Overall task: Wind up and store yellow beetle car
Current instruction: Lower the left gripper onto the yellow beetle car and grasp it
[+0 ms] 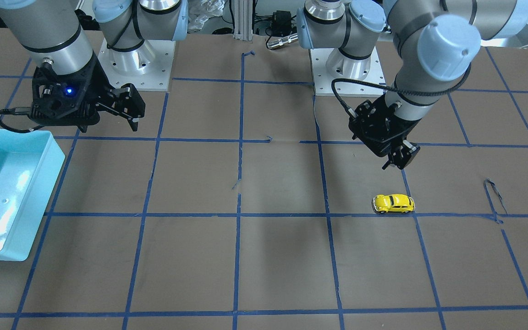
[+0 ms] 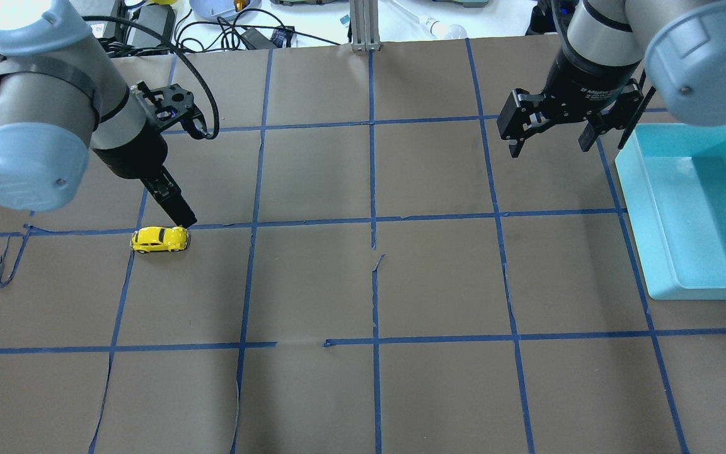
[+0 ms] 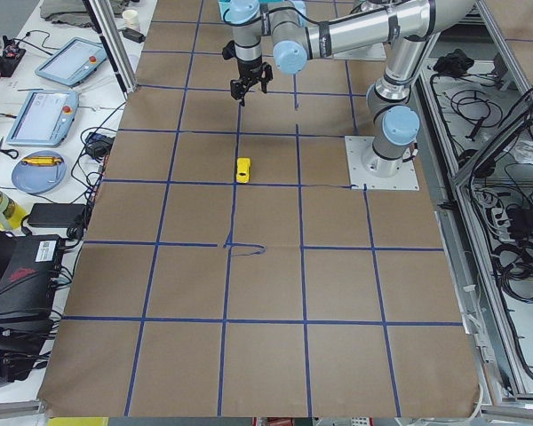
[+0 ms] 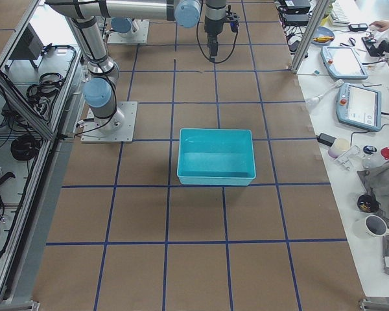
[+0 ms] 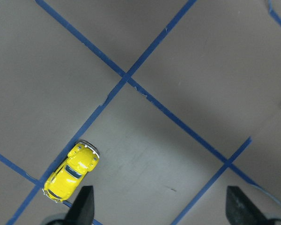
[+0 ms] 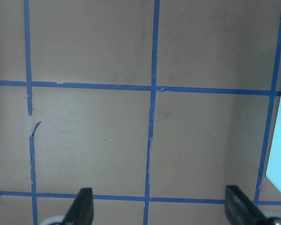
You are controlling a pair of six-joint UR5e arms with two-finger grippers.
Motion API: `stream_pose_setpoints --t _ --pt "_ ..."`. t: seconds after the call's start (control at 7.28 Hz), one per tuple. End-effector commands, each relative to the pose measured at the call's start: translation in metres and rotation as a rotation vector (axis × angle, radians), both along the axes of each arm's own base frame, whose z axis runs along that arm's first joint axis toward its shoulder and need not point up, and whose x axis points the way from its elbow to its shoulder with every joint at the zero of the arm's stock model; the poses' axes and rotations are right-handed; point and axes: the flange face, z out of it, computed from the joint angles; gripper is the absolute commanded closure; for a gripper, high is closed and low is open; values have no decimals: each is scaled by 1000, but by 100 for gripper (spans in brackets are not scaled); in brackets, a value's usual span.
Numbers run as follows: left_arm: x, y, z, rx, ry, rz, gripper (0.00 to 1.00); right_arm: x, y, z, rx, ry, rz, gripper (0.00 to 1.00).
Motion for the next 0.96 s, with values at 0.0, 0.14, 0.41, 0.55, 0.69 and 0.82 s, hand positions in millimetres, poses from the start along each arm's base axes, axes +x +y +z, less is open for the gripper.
stream_pose_setpoints --t 0.0,0.14,0.41,0.55,0.69,0.82 --pt "24 -21 -60 -16 -73 -225 0 0 -1 -1 0 -2 -2 0" --pt "34 -28 -80 2 -62 -321 0 -1 -1 -1 -1 5 -1 0" --pt "73 -41 -106 25 -39 -498 0 -1 0 1 -4 10 2 0" --pt "86 -43 -114 27 -15 -506 0 -1 0 1 -4 10 1 0" --pt "95 -44 -126 25 28 -587 0 -1 0 1 -4 8 1 0" --pt "99 -37 -142 3 39 -593 0 -1 0 0 -1 7 1 0"
